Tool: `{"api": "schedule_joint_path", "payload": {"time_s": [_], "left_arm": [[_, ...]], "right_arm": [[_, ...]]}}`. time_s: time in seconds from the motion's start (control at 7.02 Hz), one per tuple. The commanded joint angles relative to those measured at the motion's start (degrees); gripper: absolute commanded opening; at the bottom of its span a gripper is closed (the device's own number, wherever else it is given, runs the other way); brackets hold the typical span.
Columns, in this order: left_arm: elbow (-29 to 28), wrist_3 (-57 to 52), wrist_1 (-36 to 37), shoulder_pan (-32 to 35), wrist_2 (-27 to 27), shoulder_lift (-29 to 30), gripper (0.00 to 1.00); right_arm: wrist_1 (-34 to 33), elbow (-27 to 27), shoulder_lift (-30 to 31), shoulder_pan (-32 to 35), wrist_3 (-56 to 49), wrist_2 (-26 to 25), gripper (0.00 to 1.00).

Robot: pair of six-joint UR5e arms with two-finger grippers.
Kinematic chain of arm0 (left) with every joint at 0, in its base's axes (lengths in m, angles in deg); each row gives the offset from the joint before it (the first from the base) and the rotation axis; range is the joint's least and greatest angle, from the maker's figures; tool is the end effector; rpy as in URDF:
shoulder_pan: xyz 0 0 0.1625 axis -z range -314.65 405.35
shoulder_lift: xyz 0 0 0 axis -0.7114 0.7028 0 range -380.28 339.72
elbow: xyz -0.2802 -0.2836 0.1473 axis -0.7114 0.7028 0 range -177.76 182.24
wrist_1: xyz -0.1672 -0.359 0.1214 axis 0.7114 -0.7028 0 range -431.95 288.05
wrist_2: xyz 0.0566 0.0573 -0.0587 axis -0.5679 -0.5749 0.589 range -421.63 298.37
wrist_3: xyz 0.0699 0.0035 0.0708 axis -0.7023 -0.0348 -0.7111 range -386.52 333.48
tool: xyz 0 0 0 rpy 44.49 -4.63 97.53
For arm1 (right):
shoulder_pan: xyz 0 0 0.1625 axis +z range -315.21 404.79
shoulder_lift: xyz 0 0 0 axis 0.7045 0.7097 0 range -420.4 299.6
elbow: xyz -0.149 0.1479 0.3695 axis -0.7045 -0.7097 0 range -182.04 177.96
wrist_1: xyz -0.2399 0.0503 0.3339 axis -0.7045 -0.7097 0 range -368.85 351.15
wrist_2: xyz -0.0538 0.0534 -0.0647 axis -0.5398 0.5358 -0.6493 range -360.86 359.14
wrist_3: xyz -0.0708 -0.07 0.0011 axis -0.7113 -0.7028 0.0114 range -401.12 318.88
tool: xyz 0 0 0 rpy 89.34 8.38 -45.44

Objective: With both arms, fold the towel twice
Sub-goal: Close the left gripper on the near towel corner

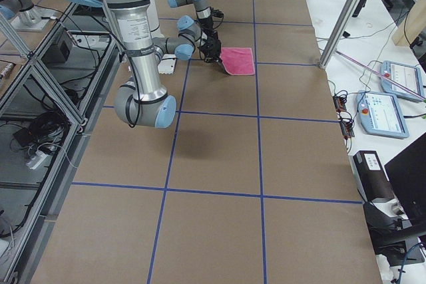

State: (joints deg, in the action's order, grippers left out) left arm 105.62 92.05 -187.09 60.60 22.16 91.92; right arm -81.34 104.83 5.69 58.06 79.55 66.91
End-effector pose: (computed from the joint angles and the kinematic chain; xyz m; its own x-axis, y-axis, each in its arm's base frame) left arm 0.5551 -0.3007 0.2894 0.2460 -0.5597 -0.7914 0.5352 0.7591 -0.3705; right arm -0.5448 -0.3042 0.2585 0.1717 0.5258 0.8331 -0.7132 0.6497 -0.2630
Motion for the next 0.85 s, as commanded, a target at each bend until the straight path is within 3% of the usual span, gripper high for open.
{"api": "schedule_joint_path", "payload": {"time_s": [0.0,0.71], "left_arm": [[-0.2,0.0,0.3,-0.1,0.1,0.2,0.57],[-0.7,-0.2,0.4,0.0,0.1,0.8,0.57]], "right_arm": [[0.1,0.0,0.0,0.0,0.0,0.0,0.0],[0.1,-0.1,-0.1,-0.1,0.0,0.0,0.0]]}}
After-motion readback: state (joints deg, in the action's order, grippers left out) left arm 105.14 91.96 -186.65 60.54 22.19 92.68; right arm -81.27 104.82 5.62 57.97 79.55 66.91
